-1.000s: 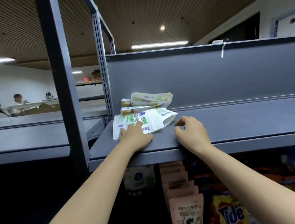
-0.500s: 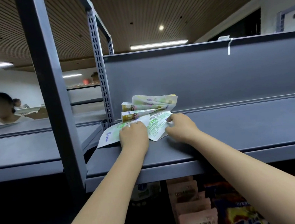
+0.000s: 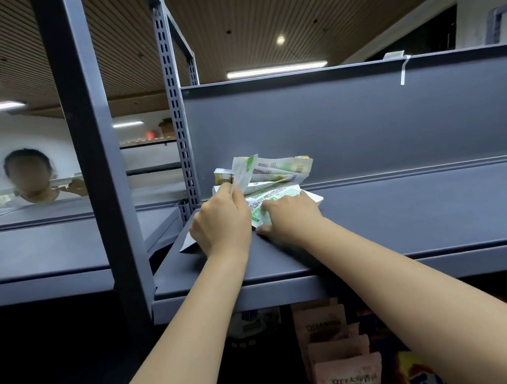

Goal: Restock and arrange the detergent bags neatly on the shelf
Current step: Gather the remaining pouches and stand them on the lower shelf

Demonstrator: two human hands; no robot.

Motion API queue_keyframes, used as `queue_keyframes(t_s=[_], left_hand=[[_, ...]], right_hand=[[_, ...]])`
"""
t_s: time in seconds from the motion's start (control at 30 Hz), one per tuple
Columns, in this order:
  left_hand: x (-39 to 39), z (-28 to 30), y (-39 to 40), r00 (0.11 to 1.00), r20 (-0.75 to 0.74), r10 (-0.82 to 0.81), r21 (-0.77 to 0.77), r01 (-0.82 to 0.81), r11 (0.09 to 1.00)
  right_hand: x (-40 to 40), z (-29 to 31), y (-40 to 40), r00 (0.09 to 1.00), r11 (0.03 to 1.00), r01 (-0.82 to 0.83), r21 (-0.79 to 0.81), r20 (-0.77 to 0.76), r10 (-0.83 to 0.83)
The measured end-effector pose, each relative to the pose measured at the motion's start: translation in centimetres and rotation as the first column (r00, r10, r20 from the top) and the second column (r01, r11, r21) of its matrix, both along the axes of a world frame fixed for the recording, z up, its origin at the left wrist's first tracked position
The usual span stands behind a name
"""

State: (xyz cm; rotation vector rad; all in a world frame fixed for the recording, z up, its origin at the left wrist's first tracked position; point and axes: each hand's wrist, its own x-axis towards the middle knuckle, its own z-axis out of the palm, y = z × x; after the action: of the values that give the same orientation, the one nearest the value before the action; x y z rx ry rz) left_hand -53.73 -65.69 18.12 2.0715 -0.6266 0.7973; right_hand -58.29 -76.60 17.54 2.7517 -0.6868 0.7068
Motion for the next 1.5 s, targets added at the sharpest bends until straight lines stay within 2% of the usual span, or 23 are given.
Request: queue_keyframes(t_s=[0.13,0.27,0.37,0.43,0.53,0.6,0.7,0.83,0.9,0.97,1.03,1.1,1.17,1.23,1.33,1.4,1.5], left_hand=[[0.0,0.0,0.1,1.000,-0.018,-0.007,-0.023,0.007,1.000],[0.1,0.0,0.2,1.000,-0.019,-0.023,-0.062,0.021,0.998],[0.2,-0.1,0.2,0.999,-0.003,-0.035,-0.094,0.035,0.995],[0.3,-0.1,0.2,0.999,0.018,-0.043,-0.158,0.045,0.986],[0.5,0.1,0.2,0.998,0.042,-0.050,-0.310,0.061,0.949],[0.2,0.8,0.3,0.998,0.037,-0.055,-0.394,0.065,0.917],[-0.4,2.2,0.5,0.996,0.059,-0.064,-0.473,0.084,0.877],[-0.9,3.6,0.7,0.997,0.044,-0.068,-0.530,0.081,0.844],[-1.3,3.7,0.7,0.992,0.041,-0.121,-0.546,0.124,0.829],[-1.7,3.1,0.6,0.983,0.023,-0.180,-0.501,0.167,0.849],[-2.0,1.9,0.5,0.971,-0.008,-0.241,-0.389,0.219,0.895],[-1.8,0.5,0.3,0.952,-0.103,-0.289,-0.295,0.248,0.923],[-1.4,-0.2,0.5,0.914,-0.221,-0.340,-0.298,0.269,0.916],[-1.3,-0.2,0.7,0.878,-0.287,-0.384,-0.324,0.288,0.901],[-2.0,-0.1,1.2,0.847,-0.283,-0.451,-0.413,0.317,0.854],[-2.5,-0.5,1.5,0.828,-0.259,-0.498,-0.552,0.296,0.780],[-3.9,-1.0,2.6,0.851,-0.241,-0.466,-0.728,0.158,0.667]], right_hand=[[-0.9,0.7,1.1,0.997,0.996,0.038,-0.078,-0.061,-0.043],[-1.4,1.1,1.4,0.991,0.965,0.005,-0.263,-0.131,-0.041],[-1.6,1.1,1.3,0.988,0.970,-0.006,-0.242,-0.149,-0.031],[-2.4,1.2,1.0,0.997,0.980,0.046,-0.196,-0.046,-0.056],[-4.6,1.0,-0.4,0.963,0.987,0.139,-0.080,0.244,-0.116],[-6.4,0.5,-1.5,0.881,0.989,0.145,0.022,0.453,-0.140],[-8.7,-0.1,-2.5,0.737,0.993,0.058,0.098,0.667,-0.109],[-11.0,-0.5,-2.1,0.527,0.985,-0.112,0.129,0.849,-0.052],[-11.7,-1.1,-2.0,0.512,0.979,-0.117,0.168,0.854,-0.086],[-12.0,-1.5,-1.8,0.545,0.948,-0.135,0.287,0.821,-0.171],[-12.3,-1.2,-1.6,0.583,0.856,-0.212,0.471,0.764,-0.276],[-12.3,-0.3,-1.5,0.628,0.764,-0.282,0.580,0.714,-0.310],[-12.1,0.4,-1.6,0.691,0.756,-0.267,0.598,0.665,-0.282],[-12.1,0.7,-1.3,0.696,0.755,-0.252,0.606,0.655,-0.293],[-12.2,0.4,-0.8,0.646,0.738,-0.300,0.605,0.698,-0.310],[-12.7,-0.1,-0.3,0.552,0.733,-0.340,0.590,0.756,-0.353],[-13.8,-0.5,0.8,0.394,0.741,-0.377,0.556,0.820,-0.416]])
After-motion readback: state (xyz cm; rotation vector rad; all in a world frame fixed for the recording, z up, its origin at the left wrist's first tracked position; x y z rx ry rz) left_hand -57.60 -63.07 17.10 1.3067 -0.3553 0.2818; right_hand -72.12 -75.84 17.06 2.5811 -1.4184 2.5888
